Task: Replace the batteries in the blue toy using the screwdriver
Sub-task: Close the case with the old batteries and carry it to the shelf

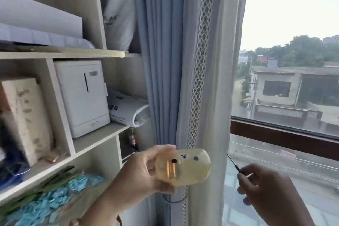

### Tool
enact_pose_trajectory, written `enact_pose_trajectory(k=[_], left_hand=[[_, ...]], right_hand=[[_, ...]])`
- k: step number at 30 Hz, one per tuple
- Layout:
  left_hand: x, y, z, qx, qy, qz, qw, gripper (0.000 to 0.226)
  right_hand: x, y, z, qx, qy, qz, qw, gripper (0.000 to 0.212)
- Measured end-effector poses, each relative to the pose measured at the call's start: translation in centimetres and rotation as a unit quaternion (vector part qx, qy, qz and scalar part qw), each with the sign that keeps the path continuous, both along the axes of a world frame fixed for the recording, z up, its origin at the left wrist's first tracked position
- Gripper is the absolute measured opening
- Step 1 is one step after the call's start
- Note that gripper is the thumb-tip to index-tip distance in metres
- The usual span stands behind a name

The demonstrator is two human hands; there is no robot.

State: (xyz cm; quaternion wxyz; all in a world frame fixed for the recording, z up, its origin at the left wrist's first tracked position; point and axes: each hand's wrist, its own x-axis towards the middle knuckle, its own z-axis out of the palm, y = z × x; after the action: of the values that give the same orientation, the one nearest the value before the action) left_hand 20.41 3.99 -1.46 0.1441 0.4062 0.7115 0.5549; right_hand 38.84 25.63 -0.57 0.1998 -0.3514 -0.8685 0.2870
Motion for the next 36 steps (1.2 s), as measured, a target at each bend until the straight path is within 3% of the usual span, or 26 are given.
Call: enact_pose_trajectory(k=[15,19,26,30,32,34,36], left_hand=[[-17.2,-8.2,-1.7,-0.004,0.012,0.305,0.952,0.084],[-20.0,-9.6,-2.3,-0.028,0.01,0.386,0.922,0.092],[-23.1,-9.8,-4.7,-0.025,0.033,0.482,0.875,0.083],[-24.9,-8.7,-5.3,-0.034,0.06,0.517,0.853,0.084],[-25.6,-7.3,-5.6,-0.039,0.077,0.535,0.84,0.082],[-25.9,-6.1,-5.7,-0.04,0.072,0.546,0.833,0.082],[-26.3,-5.6,-5.8,-0.034,0.049,0.555,0.83,0.081]], right_hand=[[-29.7,-2.1,-2.4,0.067,-0.015,0.224,0.972,0.012],[-36.3,-4.5,-2.8,0.088,0.04,0.27,0.958,0.008],[-45.1,-6.5,-4.4,0.102,0.078,0.396,0.909,0.002],[-49.0,-7.5,-4.5,0.141,0.105,0.453,0.874,0.016],[-50.6,-8.2,-4.7,0.161,0.117,0.475,0.857,0.004],[-51.8,-8.5,-4.6,0.158,0.118,0.496,0.846,0.009],[-52.6,-8.9,-5.2,0.176,0.111,0.521,0.828,0.028]])
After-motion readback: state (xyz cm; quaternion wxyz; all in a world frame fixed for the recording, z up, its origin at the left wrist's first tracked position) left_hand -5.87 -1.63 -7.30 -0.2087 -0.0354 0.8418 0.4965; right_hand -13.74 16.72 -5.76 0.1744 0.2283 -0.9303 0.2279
